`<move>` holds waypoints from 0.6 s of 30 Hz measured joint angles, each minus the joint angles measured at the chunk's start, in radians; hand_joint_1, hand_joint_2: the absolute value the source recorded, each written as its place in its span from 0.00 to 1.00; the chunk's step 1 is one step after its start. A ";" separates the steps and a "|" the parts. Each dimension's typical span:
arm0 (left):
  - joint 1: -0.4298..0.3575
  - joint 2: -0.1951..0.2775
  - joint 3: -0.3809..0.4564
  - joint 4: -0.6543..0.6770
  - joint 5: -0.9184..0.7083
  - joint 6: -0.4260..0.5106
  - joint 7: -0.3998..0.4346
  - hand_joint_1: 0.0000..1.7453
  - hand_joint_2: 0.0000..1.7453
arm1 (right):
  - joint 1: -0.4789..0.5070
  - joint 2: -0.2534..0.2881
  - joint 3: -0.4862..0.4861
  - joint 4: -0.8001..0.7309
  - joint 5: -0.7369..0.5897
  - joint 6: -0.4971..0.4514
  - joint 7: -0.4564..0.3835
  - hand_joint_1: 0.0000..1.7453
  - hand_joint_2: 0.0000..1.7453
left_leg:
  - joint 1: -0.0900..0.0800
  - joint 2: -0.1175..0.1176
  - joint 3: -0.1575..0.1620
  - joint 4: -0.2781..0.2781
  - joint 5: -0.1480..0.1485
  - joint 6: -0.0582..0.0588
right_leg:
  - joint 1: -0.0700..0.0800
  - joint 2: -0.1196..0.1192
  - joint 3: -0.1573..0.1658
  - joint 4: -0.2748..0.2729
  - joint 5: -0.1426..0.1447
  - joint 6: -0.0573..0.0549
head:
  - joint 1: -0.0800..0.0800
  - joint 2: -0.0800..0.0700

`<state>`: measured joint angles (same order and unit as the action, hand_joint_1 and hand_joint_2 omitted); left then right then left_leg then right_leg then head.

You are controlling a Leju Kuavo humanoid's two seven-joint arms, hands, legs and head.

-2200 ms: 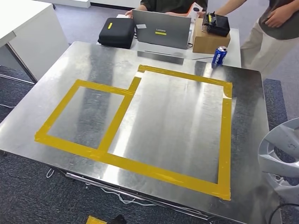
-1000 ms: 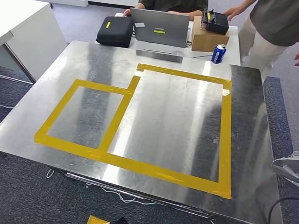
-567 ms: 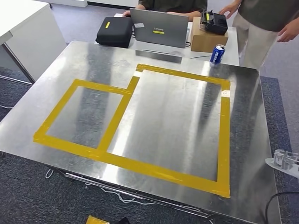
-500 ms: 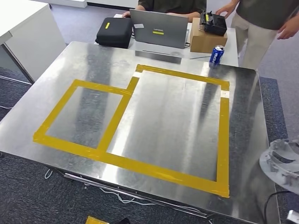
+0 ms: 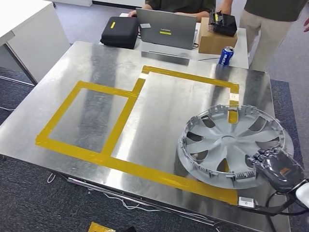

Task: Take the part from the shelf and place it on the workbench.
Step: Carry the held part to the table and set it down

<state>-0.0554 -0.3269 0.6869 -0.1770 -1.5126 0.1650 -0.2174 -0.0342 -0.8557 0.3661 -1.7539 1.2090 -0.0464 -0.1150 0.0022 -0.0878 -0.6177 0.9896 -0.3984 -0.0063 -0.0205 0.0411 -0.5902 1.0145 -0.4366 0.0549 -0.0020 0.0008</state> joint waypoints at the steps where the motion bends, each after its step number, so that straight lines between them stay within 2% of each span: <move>1: 0.000 0.000 -0.002 0.000 0.000 0.000 0.000 0.00 1.00 | -0.006 0.021 0.006 0.016 0.002 0.000 0.000 1.00 1.00 | 0.000 0.000 0.000 0.000 0.000 0.000 | 0.000 0.000 0.000 0.000 0.000 0.000 | 0.000 0.000; 5: -0.001 0.000 -0.006 0.000 0.003 0.000 0.000 0.00 1.00 | -0.001 0.083 0.023 0.063 0.001 -0.009 0.003 1.00 1.00 | 0.000 0.000 0.000 0.000 -0.001 0.000 | 0.000 0.000 -0.001 0.000 0.000 0.000 | 0.000 0.000; 8: -0.001 0.000 -0.005 0.000 0.012 0.003 -0.001 0.00 1.00 | 0.048 0.119 0.030 0.089 -0.017 -0.036 0.031 1.00 1.00 | 0.000 0.000 0.000 0.000 -0.001 0.000 | 0.000 -0.001 -0.001 -0.001 0.000 0.000 | 0.000 0.000; 12: 0.002 0.001 -0.004 0.000 0.028 0.015 -0.006 0.00 1.00 | 0.163 0.133 -0.002 0.096 -0.129 -0.080 0.074 1.00 1.00 | 0.000 -0.001 -0.001 0.000 -0.002 0.002 | 0.000 -0.002 0.000 -0.001 -0.002 0.000 | 0.000 0.000; 15: 0.004 0.001 -0.003 0.000 0.038 0.023 -0.009 0.00 1.00 | 0.254 0.134 -0.055 0.080 -0.246 -0.091 0.061 1.00 1.00 | -0.001 -0.001 -0.001 0.000 -0.003 0.001 | -0.001 -0.001 0.000 -0.001 -0.003 0.001 | 0.000 0.000; 18: 0.004 0.001 -0.002 0.000 0.039 0.026 -0.010 0.00 1.00 | 0.305 0.138 -0.087 0.068 -0.300 -0.090 0.044 1.00 1.00 | -0.001 0.000 0.000 0.000 -0.005 0.001 | -0.001 0.001 -0.001 -0.001 -0.003 0.001 | 0.000 0.000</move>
<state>-0.0513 -0.3256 0.6847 -0.1770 -1.4737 0.1909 -0.2270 0.2703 -0.7179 0.2793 -1.6862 0.9089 -0.1364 -0.0711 0.0012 -0.0876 -0.6176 0.9897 -0.4034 -0.0054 -0.0214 0.0421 -0.5910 1.0133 -0.4397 0.0558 -0.0022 0.0009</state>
